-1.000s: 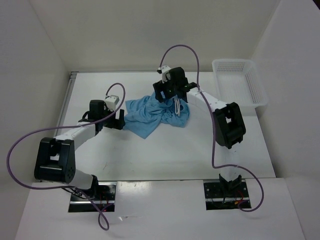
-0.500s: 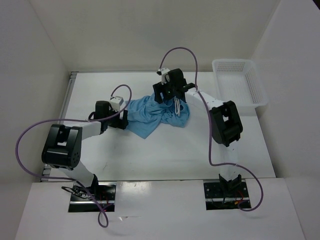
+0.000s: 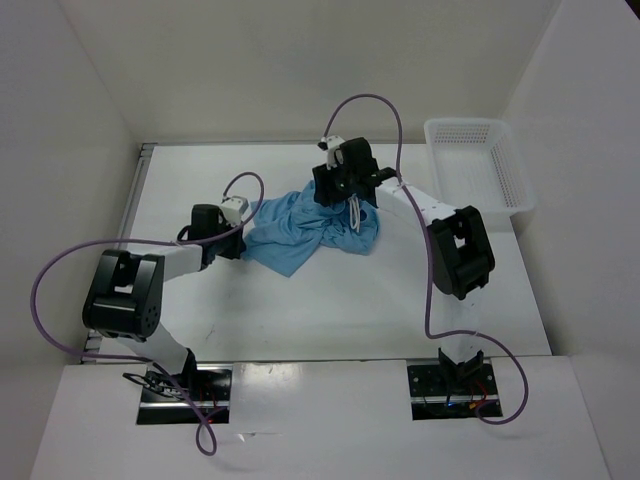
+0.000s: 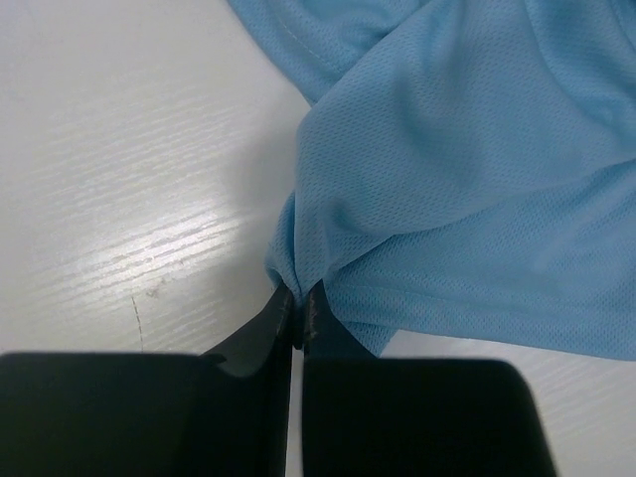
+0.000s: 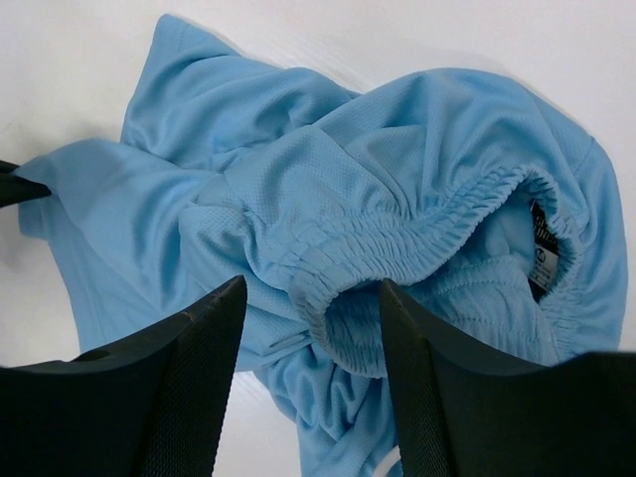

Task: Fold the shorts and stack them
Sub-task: Move the shorts to the center of the board, then flatten the shorts out

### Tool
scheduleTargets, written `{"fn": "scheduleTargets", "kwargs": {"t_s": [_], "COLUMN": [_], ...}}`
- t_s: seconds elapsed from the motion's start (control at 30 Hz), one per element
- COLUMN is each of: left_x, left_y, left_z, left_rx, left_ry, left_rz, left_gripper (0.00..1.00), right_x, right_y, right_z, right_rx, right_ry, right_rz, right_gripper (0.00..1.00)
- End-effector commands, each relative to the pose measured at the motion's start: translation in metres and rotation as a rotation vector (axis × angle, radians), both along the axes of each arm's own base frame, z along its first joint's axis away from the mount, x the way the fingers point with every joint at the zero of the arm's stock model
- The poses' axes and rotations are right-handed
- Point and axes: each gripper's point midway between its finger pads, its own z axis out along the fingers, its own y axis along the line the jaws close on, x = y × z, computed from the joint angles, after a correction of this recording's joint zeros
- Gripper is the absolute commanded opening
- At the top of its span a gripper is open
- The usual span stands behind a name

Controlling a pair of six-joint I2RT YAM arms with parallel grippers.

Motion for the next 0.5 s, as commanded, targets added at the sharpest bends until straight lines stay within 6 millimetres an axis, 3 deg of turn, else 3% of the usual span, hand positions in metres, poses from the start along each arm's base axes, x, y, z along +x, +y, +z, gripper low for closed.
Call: {"fn": "scheduleTargets", "kwargs": {"t_s": [0.0,0.2,0.33,0.47], "left_x": [-0.008,-0.008,-0.008,-0.008], "left_y": [-0.003,-0.003,-0.003,-0.003], "left_z": [0.007,0.017,0.017,0.017], "left_rx": [-0.009,-0.011,-0.011,-0.011], "left_ry": [0.001,-0.02,-0.02,-0.02], "left_rz": [-0.018,-0.018,-0.018,-0.018], "left_gripper": [0.0,0.0,0.0,0.0], "right_x": [0.005,-0.011,-0.029,-0.03], "right_y": [0.01,-0.005,-0.003,0.002], "right_z": [0.017,0.022,0.009,-0.008], "right_rx": [0.05,0.036,0.045,0.061], "right_ry": [-0.012,0.006,0.063,0.116], "right_rz": [-0.017,-0.071,-0.056,-0.062], "right_gripper": [0.59,0.51,0.51,0.64]}}
